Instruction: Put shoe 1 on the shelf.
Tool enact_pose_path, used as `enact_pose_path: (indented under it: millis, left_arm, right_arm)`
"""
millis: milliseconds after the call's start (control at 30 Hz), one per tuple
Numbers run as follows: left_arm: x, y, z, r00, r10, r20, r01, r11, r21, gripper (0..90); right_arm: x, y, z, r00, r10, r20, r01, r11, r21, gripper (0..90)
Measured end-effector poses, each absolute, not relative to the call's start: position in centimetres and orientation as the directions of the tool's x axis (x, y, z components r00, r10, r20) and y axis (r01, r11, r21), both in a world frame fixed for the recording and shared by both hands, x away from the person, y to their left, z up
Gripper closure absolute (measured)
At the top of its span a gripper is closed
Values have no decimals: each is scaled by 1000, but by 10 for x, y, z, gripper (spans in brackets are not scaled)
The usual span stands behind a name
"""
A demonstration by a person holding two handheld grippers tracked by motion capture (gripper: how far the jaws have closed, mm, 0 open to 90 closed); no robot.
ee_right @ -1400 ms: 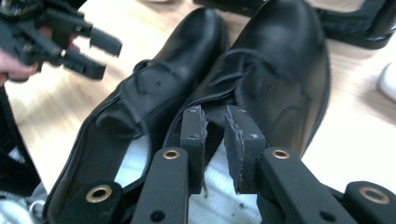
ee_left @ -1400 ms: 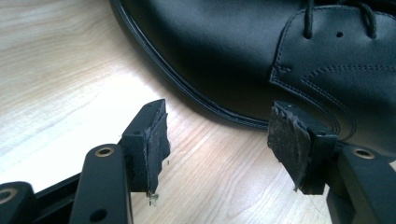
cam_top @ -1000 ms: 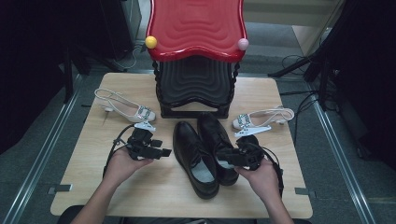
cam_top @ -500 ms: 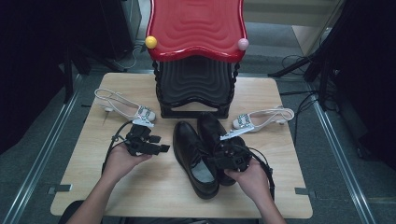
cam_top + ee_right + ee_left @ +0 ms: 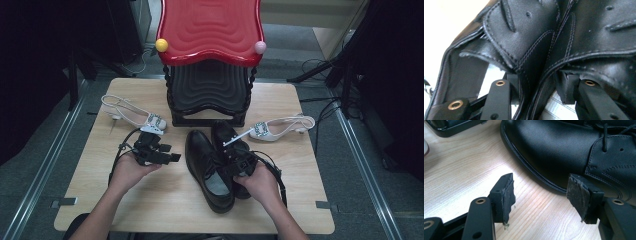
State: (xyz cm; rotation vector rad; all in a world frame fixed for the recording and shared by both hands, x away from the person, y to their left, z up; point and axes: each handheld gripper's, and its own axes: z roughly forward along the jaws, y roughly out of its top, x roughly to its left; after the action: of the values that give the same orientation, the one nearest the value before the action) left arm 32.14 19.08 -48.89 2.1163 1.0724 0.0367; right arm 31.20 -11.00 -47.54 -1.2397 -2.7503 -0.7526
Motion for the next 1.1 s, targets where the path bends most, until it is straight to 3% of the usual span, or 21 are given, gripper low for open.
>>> enact_pose_path:
  millis: [567, 867, 1100]
  left_arm:
    - [323, 199, -488, 632, 724, -277, 682, -349, 643, 414]
    - [326, 210, -489, 605, 741, -292, 696, -315, 645, 415]
    - [325, 217, -488, 591, 759, -272, 691, -303, 656, 410]
  right_arm:
    - [321, -122, -477, -604, 738, 301, 786, 489, 380, 827]
    - [322, -145, -462, -582, 708, 400, 806, 439, 397, 835]
    - [311, -146, -442, -619, 652, 437, 781, 458, 424, 833]
